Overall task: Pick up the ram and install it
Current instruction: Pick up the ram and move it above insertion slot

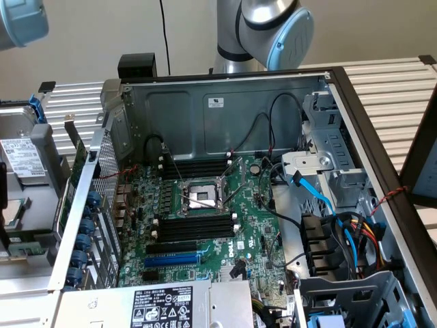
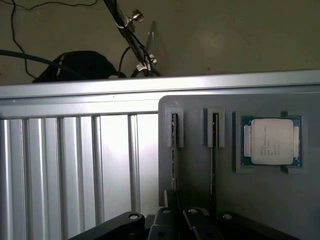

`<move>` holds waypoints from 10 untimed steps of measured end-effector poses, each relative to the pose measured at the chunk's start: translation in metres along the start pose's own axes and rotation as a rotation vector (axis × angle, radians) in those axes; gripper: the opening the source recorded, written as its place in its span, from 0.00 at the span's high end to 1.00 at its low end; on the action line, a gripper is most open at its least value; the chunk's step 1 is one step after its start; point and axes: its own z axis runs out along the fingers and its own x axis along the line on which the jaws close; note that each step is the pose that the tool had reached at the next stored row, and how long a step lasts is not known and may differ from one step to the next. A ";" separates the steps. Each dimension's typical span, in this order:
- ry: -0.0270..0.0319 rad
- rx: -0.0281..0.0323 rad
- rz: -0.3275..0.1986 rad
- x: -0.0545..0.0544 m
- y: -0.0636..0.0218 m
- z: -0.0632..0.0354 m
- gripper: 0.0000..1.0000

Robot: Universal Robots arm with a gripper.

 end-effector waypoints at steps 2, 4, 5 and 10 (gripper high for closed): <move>0.0004 0.0000 0.000 0.000 0.0000 -0.0007 0.88; 0.0009 0.0000 0.000 0.000 0.0000 -0.0014 0.88; 0.0012 0.0000 0.000 0.000 0.0000 -0.0018 0.88; 0.0026 0.0001 0.000 0.000 0.0001 -0.0051 0.88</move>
